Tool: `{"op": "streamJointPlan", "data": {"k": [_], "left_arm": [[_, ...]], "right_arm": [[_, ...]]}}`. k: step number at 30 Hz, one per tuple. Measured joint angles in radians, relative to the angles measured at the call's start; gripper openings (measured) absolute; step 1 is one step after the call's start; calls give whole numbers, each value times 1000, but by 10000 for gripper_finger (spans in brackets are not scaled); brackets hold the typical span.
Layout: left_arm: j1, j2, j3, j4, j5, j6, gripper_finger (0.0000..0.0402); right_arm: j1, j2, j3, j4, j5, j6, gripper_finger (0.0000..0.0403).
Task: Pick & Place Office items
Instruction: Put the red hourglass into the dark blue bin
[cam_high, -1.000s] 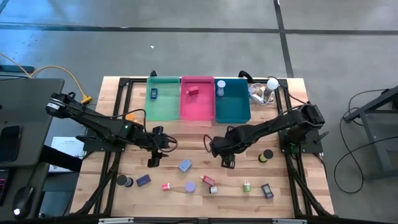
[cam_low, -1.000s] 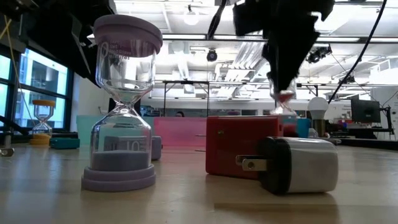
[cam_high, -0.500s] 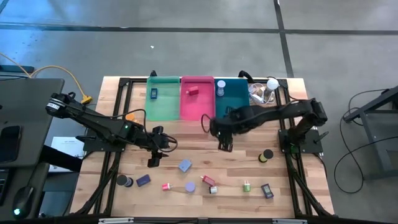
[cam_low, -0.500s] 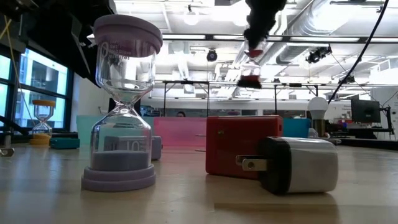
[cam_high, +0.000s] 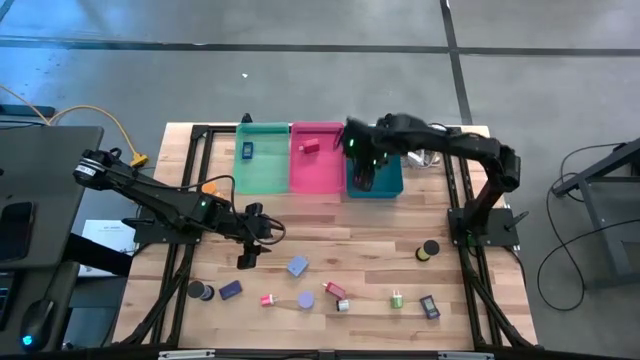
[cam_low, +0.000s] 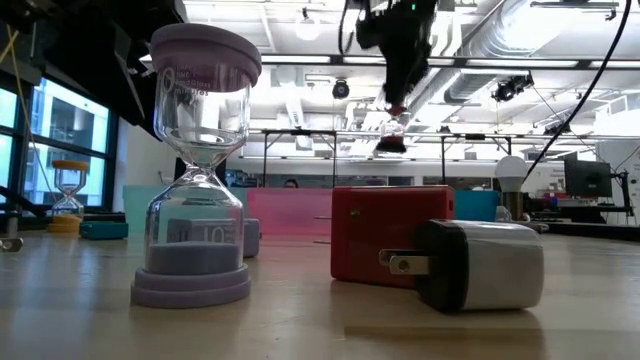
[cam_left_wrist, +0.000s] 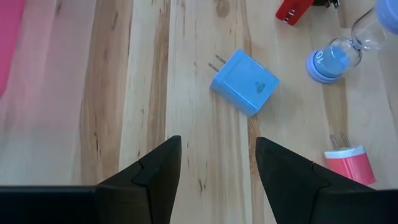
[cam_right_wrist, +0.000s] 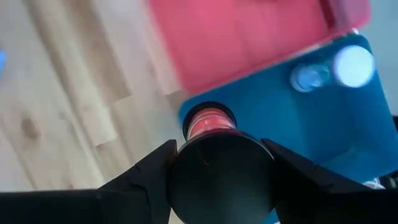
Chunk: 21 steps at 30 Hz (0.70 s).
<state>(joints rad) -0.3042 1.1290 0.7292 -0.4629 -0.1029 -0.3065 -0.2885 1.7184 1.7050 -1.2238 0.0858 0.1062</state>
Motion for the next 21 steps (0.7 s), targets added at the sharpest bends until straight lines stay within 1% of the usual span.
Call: {"op": "streamJointPlan", "data": {"k": [4, 7, 10, 14, 17, 19, 21], "left_arm": [[0, 0, 0, 0, 26, 0, 200], [-7, 0, 0, 0, 29, -5, 200], [-17, 0, 0, 0, 28, -5, 200], [-30, 0, 0, 0, 28, -1, 200], [-35, 0, 0, 0, 28, -1, 200], [-35, 0, 0, 0, 28, -1, 200], [-35, 0, 0, 0, 28, -1, 200]], "right_arm": [[-103, 0, 0, 12, -83, -20, 202], [-157, 0, 0, 30, -105, -31, 207], [-206, 0, 0, 40, -125, -36, 197], [-249, 0, -14, 86, -129, -49, 197], [-275, 0, -46, 115, -176, -56, 202], [-287, 0, -74, 128, -172, -59, 210], [-299, 0, -110, 152, -169, -59, 210]]}}
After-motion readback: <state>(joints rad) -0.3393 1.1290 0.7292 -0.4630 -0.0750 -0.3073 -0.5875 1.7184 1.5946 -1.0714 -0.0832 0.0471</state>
